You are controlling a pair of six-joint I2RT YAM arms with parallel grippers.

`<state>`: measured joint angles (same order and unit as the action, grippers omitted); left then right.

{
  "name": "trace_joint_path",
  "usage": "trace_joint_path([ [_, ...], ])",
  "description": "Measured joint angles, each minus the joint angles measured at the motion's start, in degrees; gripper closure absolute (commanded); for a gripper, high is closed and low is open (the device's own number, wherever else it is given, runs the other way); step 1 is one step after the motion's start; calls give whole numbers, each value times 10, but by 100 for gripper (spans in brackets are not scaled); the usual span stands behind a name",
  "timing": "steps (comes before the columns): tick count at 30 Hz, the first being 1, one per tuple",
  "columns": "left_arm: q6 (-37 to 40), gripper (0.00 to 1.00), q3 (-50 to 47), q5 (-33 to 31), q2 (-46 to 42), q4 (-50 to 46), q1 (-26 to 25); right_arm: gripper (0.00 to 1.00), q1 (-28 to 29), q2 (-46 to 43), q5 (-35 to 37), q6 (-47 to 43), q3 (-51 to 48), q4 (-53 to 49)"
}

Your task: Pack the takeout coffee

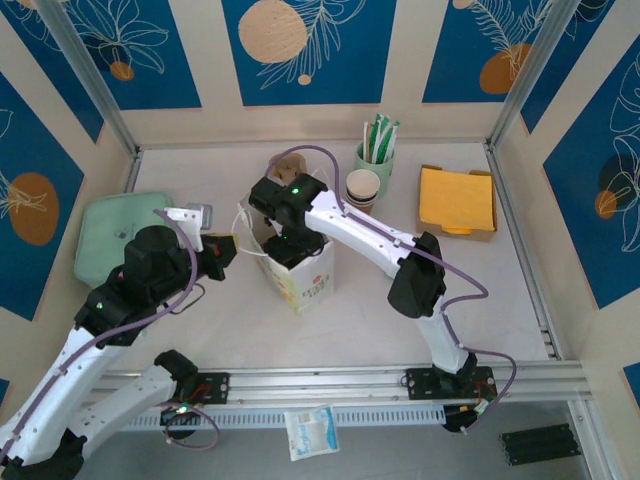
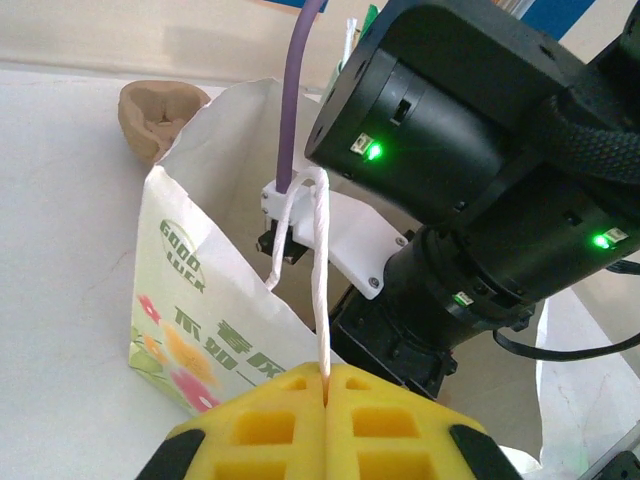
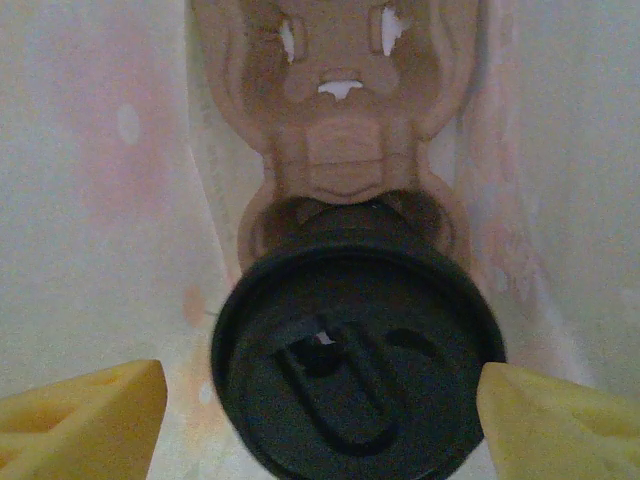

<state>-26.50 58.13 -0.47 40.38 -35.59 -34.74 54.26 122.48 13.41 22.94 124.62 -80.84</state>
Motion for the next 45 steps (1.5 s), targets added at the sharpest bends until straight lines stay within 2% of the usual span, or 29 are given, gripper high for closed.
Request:
trace_joint_path([
  [18,0,100,3,-1,4,-2,0,12,9,0,10,-1,71,-40],
  [28,0,100,9,0,18,0,0,8,0,0,-2,0,-9,6],
  [30,0,100,11,0,22,1,0,3,-5,-1,-6,1,-28,18],
  [33,0,100,12,0,26,3,0,1,-16,-12,-12,5,-45,31],
  [45,0,100,13,0,33,5,0,1,-24,-16,-23,7,-31,48],
])
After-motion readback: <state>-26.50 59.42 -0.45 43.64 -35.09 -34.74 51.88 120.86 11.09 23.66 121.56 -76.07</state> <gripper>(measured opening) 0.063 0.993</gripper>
